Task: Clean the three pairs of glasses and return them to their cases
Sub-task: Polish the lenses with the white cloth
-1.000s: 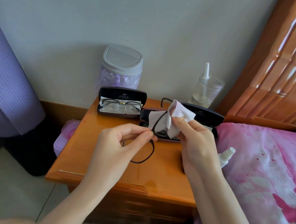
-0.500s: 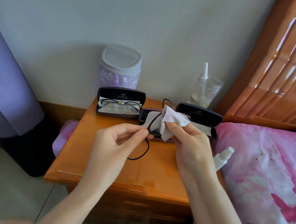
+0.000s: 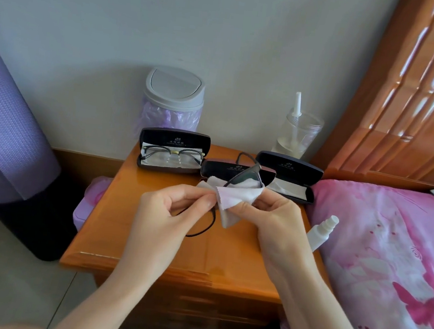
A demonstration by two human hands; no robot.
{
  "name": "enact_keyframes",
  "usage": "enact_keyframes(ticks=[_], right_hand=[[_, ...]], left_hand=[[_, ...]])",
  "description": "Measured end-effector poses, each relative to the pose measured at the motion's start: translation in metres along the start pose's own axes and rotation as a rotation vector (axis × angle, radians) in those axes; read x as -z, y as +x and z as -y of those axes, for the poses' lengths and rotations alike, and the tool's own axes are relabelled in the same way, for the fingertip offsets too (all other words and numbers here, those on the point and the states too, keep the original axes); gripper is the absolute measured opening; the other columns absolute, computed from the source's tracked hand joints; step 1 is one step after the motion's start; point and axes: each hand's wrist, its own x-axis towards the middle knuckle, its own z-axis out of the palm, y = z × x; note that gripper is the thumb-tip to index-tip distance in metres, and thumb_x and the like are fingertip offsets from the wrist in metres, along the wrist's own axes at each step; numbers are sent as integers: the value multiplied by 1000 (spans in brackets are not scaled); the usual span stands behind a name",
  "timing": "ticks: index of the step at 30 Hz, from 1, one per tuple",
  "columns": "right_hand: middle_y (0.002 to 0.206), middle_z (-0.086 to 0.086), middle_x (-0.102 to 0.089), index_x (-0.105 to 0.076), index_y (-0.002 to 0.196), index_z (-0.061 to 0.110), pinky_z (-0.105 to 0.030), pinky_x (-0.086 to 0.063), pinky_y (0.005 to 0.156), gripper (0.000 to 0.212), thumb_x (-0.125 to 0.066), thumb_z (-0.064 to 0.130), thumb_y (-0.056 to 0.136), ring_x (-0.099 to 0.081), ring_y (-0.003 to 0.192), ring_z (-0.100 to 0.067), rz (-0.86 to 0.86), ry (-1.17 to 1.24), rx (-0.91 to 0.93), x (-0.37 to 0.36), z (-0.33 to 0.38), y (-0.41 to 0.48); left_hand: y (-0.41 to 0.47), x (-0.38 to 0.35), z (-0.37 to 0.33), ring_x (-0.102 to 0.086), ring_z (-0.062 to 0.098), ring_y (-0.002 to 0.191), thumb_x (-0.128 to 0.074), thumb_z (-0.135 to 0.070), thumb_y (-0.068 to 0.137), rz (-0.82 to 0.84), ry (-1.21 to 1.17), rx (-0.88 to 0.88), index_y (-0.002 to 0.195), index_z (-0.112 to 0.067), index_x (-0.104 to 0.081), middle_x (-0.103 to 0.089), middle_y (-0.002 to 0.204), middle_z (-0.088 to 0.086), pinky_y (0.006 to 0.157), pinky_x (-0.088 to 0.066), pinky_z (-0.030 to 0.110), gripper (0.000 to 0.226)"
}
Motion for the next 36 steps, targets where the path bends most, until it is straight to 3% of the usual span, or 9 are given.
enact_keyframes(ticks=[5,11,14,17,20,24,29,31,36], right_hand=[[78,-6,-73,-74,79,16,-21,-51,63,12,-79,9,71,-63,72,-13,-72,-131,24,0,1,3],[87,-4,-76,-75,86,13,-36,-51,89,13,-73,12,74,-68,93,-23,0,57,-68,-2,-2,7],[80,0,-75,-74,83,11,-25,-51,78,22,-70,21,63,-69,81,-12,35,187,-75,-4,0,8],[82,-2,-73,-73,88,8,-19,-51,64,27,-68,21,65,-68,77,-12,7,315,-85,-5,3,13],[93,-5,-71,-71,96,9,-21,-49,68,34,-69,24,66,-64,86,-16,-57,379,-121,-5,4,18],[89,-3,-73,-73,94,10,-20,-50,68,31,-69,27,68,-65,85,-14,-46,316,-129,-9,3,15],[90,-3,-75,-76,90,14,-35,-47,93,27,-70,30,68,-65,94,-19,-1,152,-110,-17,-6,0],[93,0,-76,-76,92,16,-41,-43,102,21,-71,23,73,-65,102,-19,-1,129,-103,-19,-7,-2],[89,0,-76,-76,86,15,-34,-47,94,13,-69,15,76,-67,96,-17,-16,154,-92,-16,-3,0]], left_hand=[[1,0,3,-65,-9,84,-69,-21,81,-13,51,-15,88,-30,-73,-72,83,-23,68,-45,2,12],[2,0,3,-67,-5,81,-68,-20,80,-1,22,1,82,-30,-72,-73,77,-20,67,-46,3,11],[3,1,2,-67,-6,81,-67,-25,77,-5,26,-26,81,-30,-71,-72,78,-21,67,-46,3,7],[3,2,2,-67,-5,81,-67,-21,80,-5,14,-48,83,-24,-73,-74,78,-17,69,-46,3,7],[2,1,2,-68,-4,82,-66,-18,82,-3,17,-54,82,-22,-73,-74,77,-16,69,-46,3,8],[3,1,3,-67,-6,82,-66,-18,82,-42,12,-48,83,-25,-72,-73,78,-18,68,-45,2,9],[2,3,3,-65,-10,80,-68,-18,81,-70,21,-32,81,-34,-69,-71,76,-26,64,-45,0,16],[2,3,4,-64,-12,81,-68,-20,81,-65,28,-16,82,-36,-68,-70,77,-28,63,-44,0,16],[3,3,1,-65,-11,79,-68,-17,81,-23,19,-30,81,-33,-69,-71,74,-27,63,-44,0,17]])
